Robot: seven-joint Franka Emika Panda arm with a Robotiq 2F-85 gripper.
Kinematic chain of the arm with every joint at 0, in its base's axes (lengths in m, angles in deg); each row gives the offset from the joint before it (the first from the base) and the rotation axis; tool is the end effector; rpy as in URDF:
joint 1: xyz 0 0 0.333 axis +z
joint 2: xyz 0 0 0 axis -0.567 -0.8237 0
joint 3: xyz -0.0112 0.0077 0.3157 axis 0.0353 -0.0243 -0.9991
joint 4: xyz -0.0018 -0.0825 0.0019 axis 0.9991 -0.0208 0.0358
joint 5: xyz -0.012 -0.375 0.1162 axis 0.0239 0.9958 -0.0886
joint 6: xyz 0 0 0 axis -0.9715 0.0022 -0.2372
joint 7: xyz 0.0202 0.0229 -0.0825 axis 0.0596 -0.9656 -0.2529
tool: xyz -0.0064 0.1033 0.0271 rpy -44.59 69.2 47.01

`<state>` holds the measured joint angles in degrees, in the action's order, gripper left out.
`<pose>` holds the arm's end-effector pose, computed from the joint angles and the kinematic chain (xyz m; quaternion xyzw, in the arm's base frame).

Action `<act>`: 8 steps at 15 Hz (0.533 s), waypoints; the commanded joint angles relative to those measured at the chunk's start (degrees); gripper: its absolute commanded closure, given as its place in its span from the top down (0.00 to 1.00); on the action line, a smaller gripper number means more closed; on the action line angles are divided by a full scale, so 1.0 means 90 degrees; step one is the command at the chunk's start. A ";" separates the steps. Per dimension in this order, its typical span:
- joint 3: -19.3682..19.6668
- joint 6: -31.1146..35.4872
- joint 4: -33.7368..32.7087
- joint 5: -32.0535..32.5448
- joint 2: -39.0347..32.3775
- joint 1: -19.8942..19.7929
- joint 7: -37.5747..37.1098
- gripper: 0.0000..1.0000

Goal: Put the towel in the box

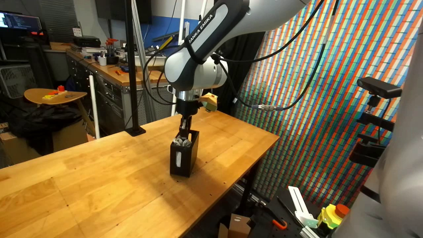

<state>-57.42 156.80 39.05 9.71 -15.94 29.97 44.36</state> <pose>0.5513 -0.0366 0.2760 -0.9401 -0.3401 0.0129 0.0205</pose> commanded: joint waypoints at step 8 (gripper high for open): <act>-0.0175 -0.0436 -0.0913 -0.0113 -0.1090 -0.0306 0.0343 0.03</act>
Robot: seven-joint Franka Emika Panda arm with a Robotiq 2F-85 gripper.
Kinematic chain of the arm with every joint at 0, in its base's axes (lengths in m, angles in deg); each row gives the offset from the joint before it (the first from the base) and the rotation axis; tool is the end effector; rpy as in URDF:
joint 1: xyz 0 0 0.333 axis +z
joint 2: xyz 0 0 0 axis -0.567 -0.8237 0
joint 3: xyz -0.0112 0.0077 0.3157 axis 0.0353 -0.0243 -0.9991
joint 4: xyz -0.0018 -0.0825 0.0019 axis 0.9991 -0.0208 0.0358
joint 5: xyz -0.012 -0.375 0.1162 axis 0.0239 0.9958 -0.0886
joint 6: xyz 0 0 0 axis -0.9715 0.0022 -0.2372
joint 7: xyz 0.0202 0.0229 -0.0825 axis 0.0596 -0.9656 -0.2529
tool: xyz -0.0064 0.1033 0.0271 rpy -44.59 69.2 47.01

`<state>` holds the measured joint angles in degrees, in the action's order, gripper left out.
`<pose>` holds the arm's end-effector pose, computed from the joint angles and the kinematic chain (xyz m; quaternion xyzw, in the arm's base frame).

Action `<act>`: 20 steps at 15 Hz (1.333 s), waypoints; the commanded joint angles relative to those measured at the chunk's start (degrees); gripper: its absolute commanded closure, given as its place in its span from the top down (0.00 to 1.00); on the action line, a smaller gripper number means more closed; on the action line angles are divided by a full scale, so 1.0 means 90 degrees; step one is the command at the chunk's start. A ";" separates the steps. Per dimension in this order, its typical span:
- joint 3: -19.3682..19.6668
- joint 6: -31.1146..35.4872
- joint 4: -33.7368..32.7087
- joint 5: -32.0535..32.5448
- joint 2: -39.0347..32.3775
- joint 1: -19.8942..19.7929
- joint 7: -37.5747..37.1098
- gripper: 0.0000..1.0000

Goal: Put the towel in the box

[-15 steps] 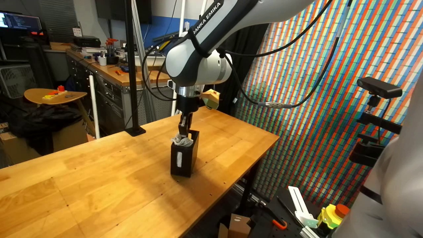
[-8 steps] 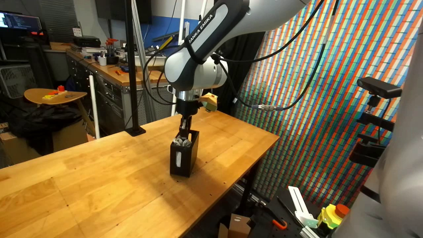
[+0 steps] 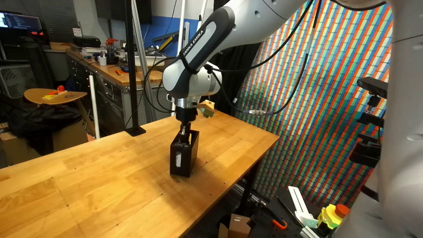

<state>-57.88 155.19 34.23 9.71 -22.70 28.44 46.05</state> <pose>0.5682 -0.0483 0.2404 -0.9373 -0.3444 0.0394 0.0362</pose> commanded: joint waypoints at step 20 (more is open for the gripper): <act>-0.0105 -0.0749 -0.0736 0.0054 -0.0078 -0.0187 -0.0044 0.77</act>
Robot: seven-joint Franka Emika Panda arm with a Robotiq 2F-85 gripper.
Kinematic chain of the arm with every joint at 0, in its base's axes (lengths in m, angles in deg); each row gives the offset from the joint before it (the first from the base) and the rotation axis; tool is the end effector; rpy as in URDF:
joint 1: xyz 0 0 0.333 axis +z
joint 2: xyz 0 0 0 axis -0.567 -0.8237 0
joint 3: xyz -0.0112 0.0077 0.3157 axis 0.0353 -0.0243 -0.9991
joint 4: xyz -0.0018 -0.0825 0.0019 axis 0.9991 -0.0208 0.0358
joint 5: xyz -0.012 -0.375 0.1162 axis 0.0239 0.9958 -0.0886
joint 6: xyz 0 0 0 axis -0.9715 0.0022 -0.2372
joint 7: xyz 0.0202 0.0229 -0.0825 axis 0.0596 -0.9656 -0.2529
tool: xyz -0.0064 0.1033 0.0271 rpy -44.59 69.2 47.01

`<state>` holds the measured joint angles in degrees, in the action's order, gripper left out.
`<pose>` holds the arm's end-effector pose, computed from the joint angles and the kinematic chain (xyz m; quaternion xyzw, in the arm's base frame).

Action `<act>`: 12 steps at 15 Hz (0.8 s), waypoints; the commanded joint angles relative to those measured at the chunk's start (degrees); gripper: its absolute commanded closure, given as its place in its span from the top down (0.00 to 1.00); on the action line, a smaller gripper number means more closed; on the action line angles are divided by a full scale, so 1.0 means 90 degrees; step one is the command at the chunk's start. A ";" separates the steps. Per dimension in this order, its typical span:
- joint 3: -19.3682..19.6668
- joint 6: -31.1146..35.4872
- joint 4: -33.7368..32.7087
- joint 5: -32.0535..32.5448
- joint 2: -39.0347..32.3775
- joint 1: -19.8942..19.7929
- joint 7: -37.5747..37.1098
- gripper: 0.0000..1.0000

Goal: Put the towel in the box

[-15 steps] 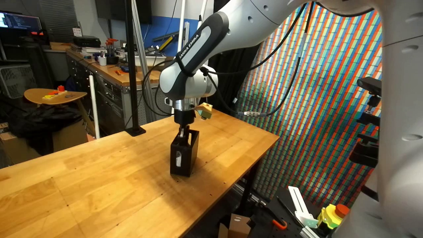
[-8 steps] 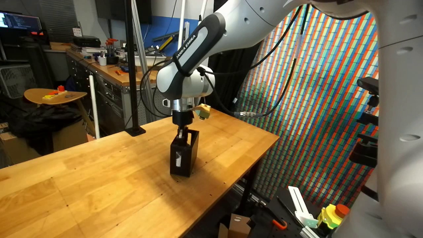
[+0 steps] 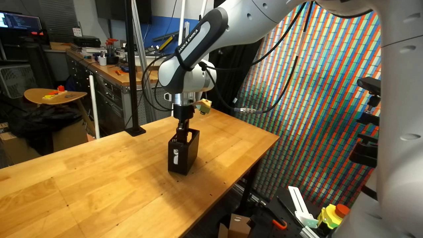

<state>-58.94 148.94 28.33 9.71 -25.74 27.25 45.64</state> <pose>0.5868 -0.0512 0.2416 -0.9368 -0.3397 0.0637 0.0536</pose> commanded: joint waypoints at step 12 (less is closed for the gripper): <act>-0.0005 0.0026 -0.0158 0.0212 0.0480 0.0093 -0.0019 0.11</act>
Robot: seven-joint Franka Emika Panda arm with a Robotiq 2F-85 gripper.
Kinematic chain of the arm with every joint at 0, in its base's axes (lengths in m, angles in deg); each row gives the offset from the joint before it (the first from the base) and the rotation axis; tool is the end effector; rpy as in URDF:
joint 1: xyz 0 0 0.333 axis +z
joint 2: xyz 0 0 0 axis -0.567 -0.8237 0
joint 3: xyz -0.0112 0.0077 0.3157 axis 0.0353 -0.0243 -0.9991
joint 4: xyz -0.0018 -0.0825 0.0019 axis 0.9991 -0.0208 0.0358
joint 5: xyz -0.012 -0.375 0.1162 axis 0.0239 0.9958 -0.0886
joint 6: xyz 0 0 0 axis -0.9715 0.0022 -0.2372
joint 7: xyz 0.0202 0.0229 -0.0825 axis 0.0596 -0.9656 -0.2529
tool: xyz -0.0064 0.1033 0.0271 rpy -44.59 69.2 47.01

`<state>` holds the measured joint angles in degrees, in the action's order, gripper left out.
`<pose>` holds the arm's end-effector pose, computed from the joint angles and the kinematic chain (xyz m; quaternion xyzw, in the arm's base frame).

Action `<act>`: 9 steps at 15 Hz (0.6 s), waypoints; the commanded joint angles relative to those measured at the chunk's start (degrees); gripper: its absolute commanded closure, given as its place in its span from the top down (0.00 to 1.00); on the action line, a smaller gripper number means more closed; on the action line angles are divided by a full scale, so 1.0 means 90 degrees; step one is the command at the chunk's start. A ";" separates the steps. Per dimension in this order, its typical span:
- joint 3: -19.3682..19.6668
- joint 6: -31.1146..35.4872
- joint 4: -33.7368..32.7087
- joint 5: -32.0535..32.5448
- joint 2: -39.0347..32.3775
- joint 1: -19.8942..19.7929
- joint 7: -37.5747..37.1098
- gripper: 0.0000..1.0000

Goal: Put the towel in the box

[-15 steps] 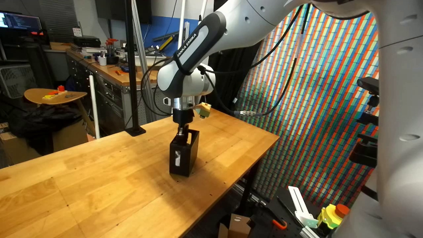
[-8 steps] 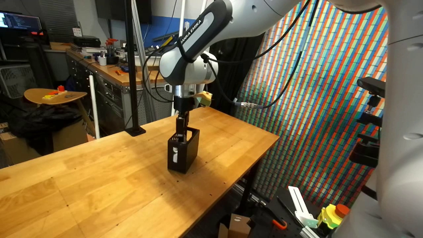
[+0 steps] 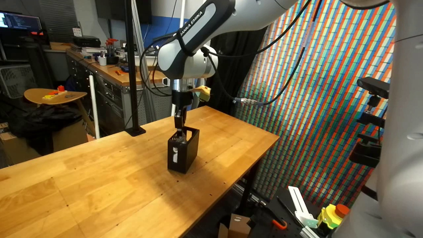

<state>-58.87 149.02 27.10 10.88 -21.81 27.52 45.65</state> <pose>0.5987 -0.0510 0.2911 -0.9363 -0.3493 0.0264 0.0259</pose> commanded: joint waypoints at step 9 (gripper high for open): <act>-0.0008 -0.0008 -0.0343 0.0133 -0.0230 0.0098 -0.0016 0.01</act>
<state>-59.01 149.02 26.65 11.37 -22.48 28.31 45.65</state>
